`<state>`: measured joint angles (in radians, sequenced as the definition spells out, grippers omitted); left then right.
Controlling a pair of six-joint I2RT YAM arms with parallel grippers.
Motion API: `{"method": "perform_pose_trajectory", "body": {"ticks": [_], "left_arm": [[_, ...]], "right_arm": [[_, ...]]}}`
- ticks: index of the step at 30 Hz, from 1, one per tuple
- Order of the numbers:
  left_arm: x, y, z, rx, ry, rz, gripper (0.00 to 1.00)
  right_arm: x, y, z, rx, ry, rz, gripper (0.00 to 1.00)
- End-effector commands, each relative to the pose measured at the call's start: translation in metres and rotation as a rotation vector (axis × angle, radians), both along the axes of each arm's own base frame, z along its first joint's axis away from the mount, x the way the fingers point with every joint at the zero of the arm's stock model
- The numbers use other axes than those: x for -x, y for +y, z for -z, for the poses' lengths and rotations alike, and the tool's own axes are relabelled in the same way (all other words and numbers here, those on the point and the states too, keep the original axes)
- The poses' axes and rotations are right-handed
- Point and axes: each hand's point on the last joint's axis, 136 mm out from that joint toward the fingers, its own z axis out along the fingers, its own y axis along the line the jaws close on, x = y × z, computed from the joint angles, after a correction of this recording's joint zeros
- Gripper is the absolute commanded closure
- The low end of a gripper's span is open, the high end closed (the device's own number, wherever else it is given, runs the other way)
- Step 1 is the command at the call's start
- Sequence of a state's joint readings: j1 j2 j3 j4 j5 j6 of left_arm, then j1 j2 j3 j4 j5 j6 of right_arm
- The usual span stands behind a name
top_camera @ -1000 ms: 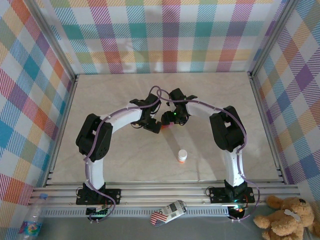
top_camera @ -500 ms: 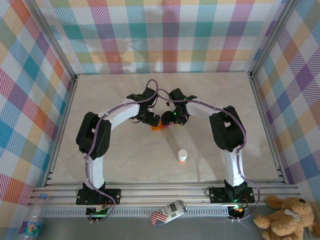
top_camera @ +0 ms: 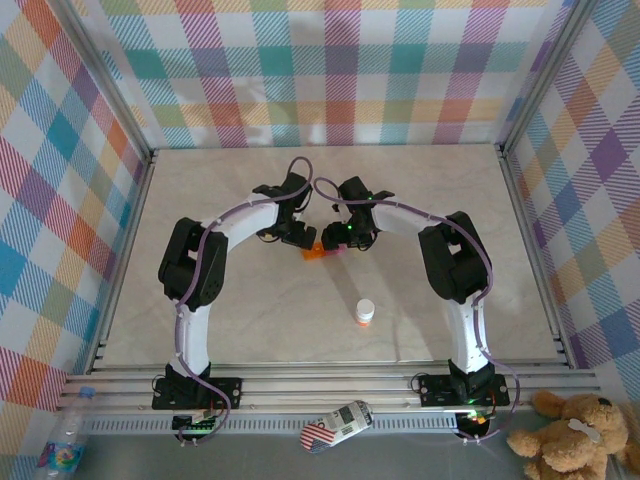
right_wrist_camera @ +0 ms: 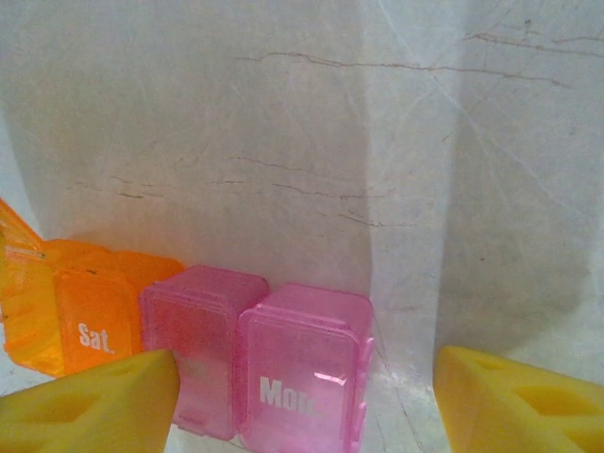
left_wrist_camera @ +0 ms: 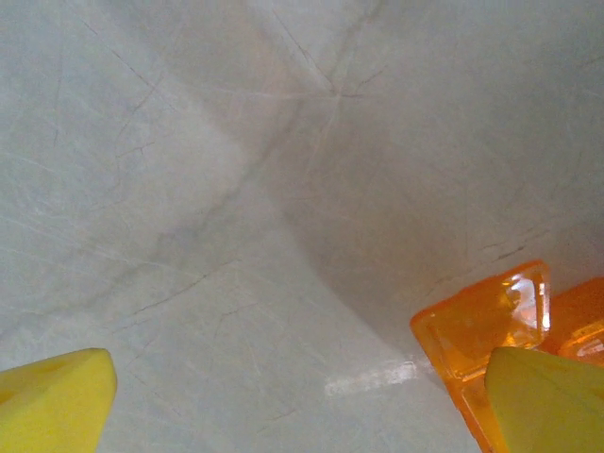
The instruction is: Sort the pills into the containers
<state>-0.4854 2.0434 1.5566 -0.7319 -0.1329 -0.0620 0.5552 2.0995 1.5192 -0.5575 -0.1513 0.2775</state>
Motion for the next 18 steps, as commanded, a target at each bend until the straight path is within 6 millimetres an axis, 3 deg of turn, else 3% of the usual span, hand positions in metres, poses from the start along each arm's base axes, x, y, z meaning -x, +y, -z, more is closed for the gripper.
{"method": "perform_pose_trajectory", "body": {"ticks": [1, 12, 18], "left_arm": [[-0.0083, 0.0060, -0.0033, 0.002, -0.005, -0.022, 0.00], [-0.0170, 0.0141, -0.0080, 0.045, -0.025, -0.074, 0.00], [-0.0160, 0.0155, 0.0012, 0.045, -0.005, -0.082, 0.00]], "right_arm": [[0.0132, -0.0073, 0.0306, 0.044, 0.076, 0.010, 0.29], [0.0148, -0.0076, 0.0308, 0.045, 0.083, 0.012, 0.29], [0.0156, -0.0068, 0.0323, 0.041, 0.090, 0.017, 0.29]]}}
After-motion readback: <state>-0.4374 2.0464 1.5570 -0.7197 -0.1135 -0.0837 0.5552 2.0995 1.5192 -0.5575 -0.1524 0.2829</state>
